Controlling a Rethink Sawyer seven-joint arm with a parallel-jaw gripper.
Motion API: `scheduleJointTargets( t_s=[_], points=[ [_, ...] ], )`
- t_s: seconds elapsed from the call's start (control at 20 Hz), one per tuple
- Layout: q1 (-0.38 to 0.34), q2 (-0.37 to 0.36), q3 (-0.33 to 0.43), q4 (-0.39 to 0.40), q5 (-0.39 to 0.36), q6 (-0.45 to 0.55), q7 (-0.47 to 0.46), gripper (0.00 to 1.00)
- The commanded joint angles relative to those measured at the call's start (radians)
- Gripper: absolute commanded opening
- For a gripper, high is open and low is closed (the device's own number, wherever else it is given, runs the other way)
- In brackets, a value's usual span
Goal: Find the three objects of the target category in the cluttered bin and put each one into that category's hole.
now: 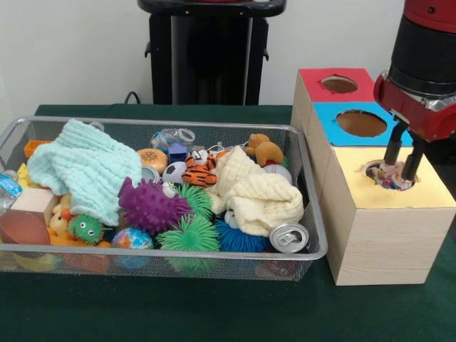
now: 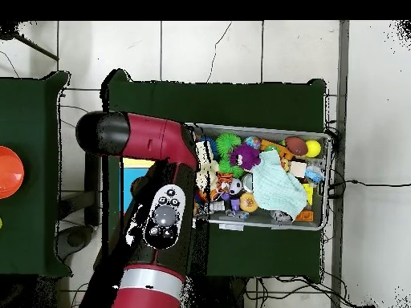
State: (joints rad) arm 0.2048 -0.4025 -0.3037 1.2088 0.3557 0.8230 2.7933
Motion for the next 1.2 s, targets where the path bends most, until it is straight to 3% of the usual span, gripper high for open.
scheduleJointTargets(
  t_s=[0.05,0.6,0.9,1.2],
  points=[
    [-0.027,-0.019,0.070,0.069,-0.088,0.096,-0.073,1.00],
    [-0.045,-0.022,0.095,0.052,-0.125,0.112,-0.081,1.00],
    [-0.035,-0.024,0.085,0.036,-0.124,0.139,-0.033,1.00],
    [-0.019,-0.043,0.064,-0.025,-0.124,0.247,0.002,1.00]
  ],
)
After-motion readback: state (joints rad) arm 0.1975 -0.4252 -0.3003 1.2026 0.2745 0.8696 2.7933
